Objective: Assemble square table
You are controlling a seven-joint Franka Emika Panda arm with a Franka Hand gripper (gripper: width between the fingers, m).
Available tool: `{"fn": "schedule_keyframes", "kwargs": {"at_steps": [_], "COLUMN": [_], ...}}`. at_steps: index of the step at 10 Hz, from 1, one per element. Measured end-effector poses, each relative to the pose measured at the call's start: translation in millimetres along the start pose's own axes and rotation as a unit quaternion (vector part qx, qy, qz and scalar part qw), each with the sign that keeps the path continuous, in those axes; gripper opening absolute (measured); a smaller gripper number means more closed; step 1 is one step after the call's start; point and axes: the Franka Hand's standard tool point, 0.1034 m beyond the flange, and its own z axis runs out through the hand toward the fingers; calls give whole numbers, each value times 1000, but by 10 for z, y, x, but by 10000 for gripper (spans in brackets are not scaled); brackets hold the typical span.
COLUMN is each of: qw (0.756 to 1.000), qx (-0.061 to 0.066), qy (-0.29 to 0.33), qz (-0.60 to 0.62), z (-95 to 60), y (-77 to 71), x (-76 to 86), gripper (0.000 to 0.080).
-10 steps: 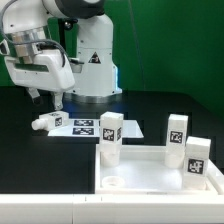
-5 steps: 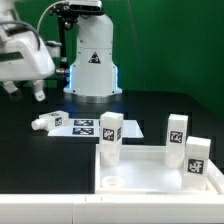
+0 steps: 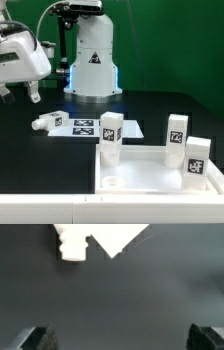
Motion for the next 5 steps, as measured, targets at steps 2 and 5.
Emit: {"fn": "schedule_keyframes", "kwargs": {"at_steps": [2, 5], "qw": [997, 997], "qx": [16, 6], "qy": [-76, -59], "qz": [29, 52], "z": [114, 331], "y": [57, -15], "x": [-48, -5], "gripper": [649, 649]}}
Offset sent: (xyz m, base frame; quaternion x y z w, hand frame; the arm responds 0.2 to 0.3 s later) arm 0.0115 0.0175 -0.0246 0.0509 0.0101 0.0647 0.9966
